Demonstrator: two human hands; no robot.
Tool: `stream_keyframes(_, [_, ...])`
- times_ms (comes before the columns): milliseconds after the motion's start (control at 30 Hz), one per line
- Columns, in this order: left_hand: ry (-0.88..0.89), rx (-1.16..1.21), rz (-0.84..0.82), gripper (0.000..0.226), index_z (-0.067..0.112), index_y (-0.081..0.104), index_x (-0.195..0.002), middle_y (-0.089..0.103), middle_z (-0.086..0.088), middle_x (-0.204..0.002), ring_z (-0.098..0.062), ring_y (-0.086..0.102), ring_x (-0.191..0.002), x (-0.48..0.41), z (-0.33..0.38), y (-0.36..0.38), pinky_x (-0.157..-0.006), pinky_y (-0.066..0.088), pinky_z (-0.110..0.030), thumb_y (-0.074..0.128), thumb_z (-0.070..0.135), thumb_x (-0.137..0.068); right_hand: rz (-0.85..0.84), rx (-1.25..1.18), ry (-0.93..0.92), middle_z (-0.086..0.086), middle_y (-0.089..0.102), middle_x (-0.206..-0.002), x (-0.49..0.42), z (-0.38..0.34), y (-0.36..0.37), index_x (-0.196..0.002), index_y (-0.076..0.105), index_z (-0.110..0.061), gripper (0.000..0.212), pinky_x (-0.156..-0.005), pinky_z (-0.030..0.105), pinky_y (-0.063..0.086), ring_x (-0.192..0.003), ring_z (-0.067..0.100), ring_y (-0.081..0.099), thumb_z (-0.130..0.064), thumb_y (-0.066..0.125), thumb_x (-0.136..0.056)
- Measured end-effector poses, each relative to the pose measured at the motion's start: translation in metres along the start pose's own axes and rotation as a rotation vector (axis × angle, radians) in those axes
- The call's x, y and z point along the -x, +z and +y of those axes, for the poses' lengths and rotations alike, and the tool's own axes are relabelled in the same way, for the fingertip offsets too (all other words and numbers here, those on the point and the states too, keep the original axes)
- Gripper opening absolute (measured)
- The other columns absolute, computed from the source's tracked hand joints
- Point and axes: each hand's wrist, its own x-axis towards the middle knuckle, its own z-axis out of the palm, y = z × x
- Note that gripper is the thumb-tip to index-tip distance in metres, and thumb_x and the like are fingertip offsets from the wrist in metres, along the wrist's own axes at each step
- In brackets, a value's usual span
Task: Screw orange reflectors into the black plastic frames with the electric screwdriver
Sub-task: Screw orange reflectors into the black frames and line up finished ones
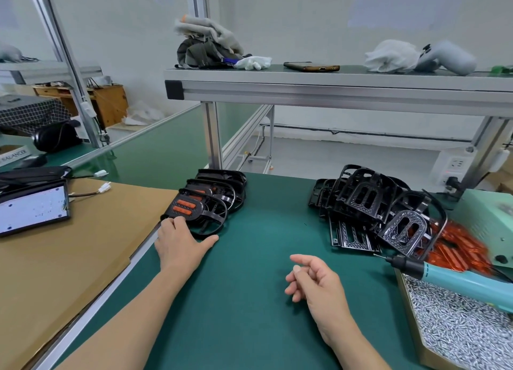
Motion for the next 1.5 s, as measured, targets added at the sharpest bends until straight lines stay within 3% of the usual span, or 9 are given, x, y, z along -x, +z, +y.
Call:
stream_keyframes(300, [0.098, 0.07, 0.057, 0.087, 0.004, 0.048, -0.127, 0.048, -0.013, -0.123, -0.031, 0.043, -0.117, 0.019, 0.011, 0.002, -0.099, 0.038, -0.047, 0.082, 0.059, -0.069, 0.008, 0.011, 0.013, 0.005, 0.068, -0.073, 0.002, -0.005, 0.003, -0.11, 0.066, -0.011, 0.021, -0.056, 0.025, 0.049, -0.057, 0.016, 0.062, 0.0, 0.053, -0.1])
stream_keyframes(567, [0.392, 0.225, -0.073, 0.077, 0.004, 0.053, -0.122, 0.049, -0.008, -0.12, -0.028, 0.045, -0.114, 0.08, 0.059, 0.011, -0.095, 0.036, -0.04, 0.085, 0.05, -0.069, 0.027, 0.02, 0.011, 0.002, 0.068, -0.072, 0.002, -0.003, 0.002, -0.11, 0.065, -0.013, 0.02, -0.056, 0.024, 0.05, -0.058, 0.016, 0.063, -0.001, 0.052, -0.1])
stream_keyframes(733, [0.555, 0.228, -0.173, 0.073, 0.004, 0.055, -0.12, 0.051, -0.005, -0.112, -0.027, 0.05, -0.104, 0.109, 0.079, 0.014, -0.091, 0.043, -0.037, 0.054, 0.063, -0.077, 0.032, 0.002, 0.003, 0.004, 0.069, -0.07, 0.001, -0.002, 0.003, -0.111, 0.064, -0.01, 0.02, -0.055, 0.023, 0.049, -0.059, 0.015, 0.063, 0.001, 0.052, -0.099])
stream_keyframes(833, [0.644, 0.116, -0.205, 0.06, 0.008, 0.057, -0.116, 0.052, -0.004, -0.106, -0.027, 0.051, -0.096, 0.112, 0.079, 0.014, -0.085, 0.045, -0.039, 0.053, 0.059, -0.086, 0.066, -0.033, 0.015, 0.005, 0.07, -0.07, 0.0, -0.004, 0.003, -0.109, 0.065, -0.009, 0.02, -0.055, 0.023, 0.049, -0.059, 0.016, 0.062, 0.002, 0.052, -0.099])
stream_keyframes(967, [0.665, 0.054, -0.192, 0.045, 0.014, 0.058, -0.094, 0.047, 0.0, -0.094, -0.025, 0.046, -0.087, 0.111, 0.08, 0.012, -0.079, 0.043, -0.038, 0.058, 0.059, -0.089, 0.097, -0.028, 0.005, 0.004, 0.07, -0.074, -0.001, -0.015, 0.002, -0.105, 0.067, -0.013, 0.019, -0.055, 0.023, 0.049, -0.057, 0.015, 0.062, -0.001, 0.054, -0.098])
stream_keyframes(1067, [0.664, 0.066, -0.223, 0.043, 0.015, 0.056, -0.096, 0.045, 0.002, -0.096, -0.023, 0.043, -0.089, 0.112, 0.081, 0.011, -0.083, 0.042, -0.038, 0.056, 0.058, -0.091, 0.192, 0.191, -0.17, -0.001, 0.07, -0.08, -0.012, -0.034, -0.014, -0.099, 0.07, -0.019, 0.02, -0.059, 0.02, 0.048, -0.064, 0.013, 0.069, -0.004, 0.057, -0.095])
stream_keyframes(1200, [0.65, 0.08, -0.249, 0.041, 0.016, 0.056, -0.098, 0.043, 0.004, -0.097, -0.021, 0.04, -0.09, 0.113, 0.079, 0.01, -0.086, 0.04, -0.036, 0.053, 0.057, -0.093, 0.46, 0.805, -0.403, -0.008, 0.062, -0.098, -0.042, -0.064, -0.056, -0.101, 0.069, -0.023, 0.01, -0.076, 0.029, 0.046, -0.085, 0.011, 0.06, -0.018, 0.063, -0.094])
stream_keyframes(1367, [0.656, 0.065, -0.262, 0.039, 0.017, 0.056, -0.098, 0.042, 0.004, -0.096, -0.02, 0.04, -0.09, 0.113, 0.08, 0.009, -0.086, 0.039, -0.034, 0.052, 0.055, -0.095, 0.518, 1.219, -0.402, 0.009, 0.052, -0.123, -0.075, -0.076, -0.106, -0.118, 0.058, -0.008, 0.034, -0.096, 0.041, 0.042, -0.111, 0.029, 0.046, -0.02, 0.07, -0.088])
stream_keyframes(1500, [0.658, 0.08, -0.262, 0.037, 0.015, 0.058, -0.098, 0.043, 0.004, -0.095, -0.021, 0.041, -0.09, 0.112, 0.08, 0.01, -0.086, 0.04, -0.035, 0.055, 0.052, -0.094, 0.476, 1.41, -0.248, 0.011, 0.043, -0.134, -0.089, -0.075, -0.12, -0.122, 0.052, -0.009, 0.04, -0.103, 0.041, 0.039, -0.121, 0.031, 0.039, -0.023, 0.067, -0.088])
